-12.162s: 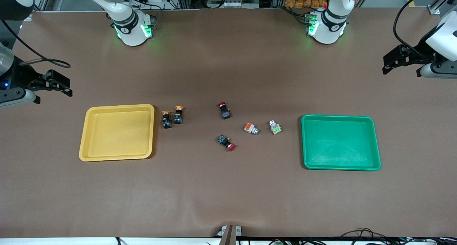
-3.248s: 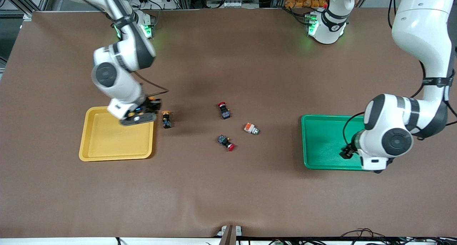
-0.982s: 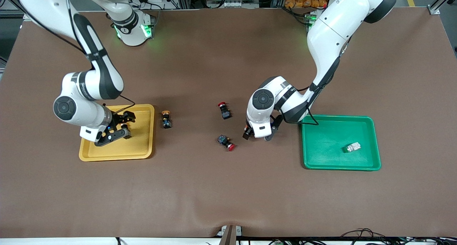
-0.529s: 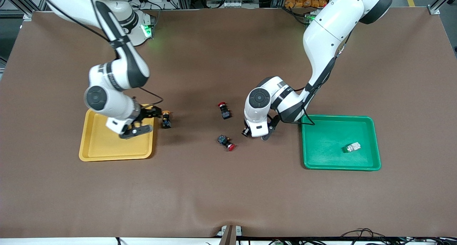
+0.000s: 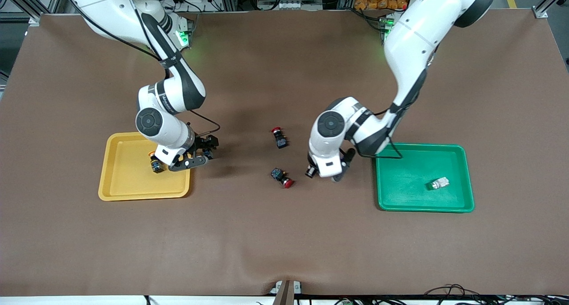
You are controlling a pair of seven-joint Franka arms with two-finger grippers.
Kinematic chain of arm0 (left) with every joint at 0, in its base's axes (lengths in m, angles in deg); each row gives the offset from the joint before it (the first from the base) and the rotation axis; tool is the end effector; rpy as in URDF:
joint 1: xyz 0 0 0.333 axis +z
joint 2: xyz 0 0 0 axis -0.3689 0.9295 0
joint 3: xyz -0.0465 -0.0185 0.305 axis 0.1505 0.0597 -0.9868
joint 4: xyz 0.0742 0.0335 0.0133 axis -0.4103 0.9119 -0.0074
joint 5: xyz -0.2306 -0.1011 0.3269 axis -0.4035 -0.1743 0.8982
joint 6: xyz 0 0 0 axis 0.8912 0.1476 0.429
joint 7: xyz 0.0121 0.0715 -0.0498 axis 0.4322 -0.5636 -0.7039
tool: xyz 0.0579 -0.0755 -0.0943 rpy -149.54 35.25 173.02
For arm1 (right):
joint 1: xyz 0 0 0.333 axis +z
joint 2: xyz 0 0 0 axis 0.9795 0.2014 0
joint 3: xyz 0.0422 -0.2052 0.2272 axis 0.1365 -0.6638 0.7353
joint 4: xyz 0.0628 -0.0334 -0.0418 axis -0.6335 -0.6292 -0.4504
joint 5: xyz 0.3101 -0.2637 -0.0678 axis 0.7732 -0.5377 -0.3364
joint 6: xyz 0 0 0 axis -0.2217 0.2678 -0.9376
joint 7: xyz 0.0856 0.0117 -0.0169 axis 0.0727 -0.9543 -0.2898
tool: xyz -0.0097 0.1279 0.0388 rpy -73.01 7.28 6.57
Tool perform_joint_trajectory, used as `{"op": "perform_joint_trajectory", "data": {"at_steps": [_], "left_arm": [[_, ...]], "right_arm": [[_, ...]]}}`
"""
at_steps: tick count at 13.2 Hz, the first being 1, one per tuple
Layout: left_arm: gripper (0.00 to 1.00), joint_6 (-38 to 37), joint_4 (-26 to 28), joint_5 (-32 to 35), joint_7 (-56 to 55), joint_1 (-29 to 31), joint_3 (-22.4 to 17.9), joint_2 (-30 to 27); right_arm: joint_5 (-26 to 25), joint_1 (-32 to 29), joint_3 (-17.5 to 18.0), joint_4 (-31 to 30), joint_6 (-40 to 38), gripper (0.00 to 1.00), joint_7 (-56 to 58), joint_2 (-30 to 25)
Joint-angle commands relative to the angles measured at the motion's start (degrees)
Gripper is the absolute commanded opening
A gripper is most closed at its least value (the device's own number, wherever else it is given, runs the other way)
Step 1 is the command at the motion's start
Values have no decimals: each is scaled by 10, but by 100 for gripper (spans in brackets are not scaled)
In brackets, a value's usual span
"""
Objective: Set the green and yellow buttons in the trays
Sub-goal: 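Grasp the second blue button with the right gripper while the left gripper lifts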
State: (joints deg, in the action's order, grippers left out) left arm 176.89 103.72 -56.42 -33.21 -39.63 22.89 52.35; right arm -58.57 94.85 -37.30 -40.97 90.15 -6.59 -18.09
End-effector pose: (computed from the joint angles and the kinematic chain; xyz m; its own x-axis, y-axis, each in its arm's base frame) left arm 0.6041 -0.4151 0.2008 0.4905 0.8714 0.0136 0.8668 -0.4894 0.0957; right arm 0.5492 0.2136 0.1658 0.9743 0.2040 -0.0956 0.1930 -0.9747 -0.1128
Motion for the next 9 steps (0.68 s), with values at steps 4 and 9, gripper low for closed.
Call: {"op": "perform_joint_trajectory", "data": {"at_steps": [4, 9], "left_arm": [[0, -110, -5, -3, 137, 120, 8, -102], [0, -218, 1, -27, 332, 217, 7, -99]], "right_arm": [[14, 13, -5, -5, 39, 91, -3, 18], [14, 19, -5, -5, 55, 87, -3, 28]]}}
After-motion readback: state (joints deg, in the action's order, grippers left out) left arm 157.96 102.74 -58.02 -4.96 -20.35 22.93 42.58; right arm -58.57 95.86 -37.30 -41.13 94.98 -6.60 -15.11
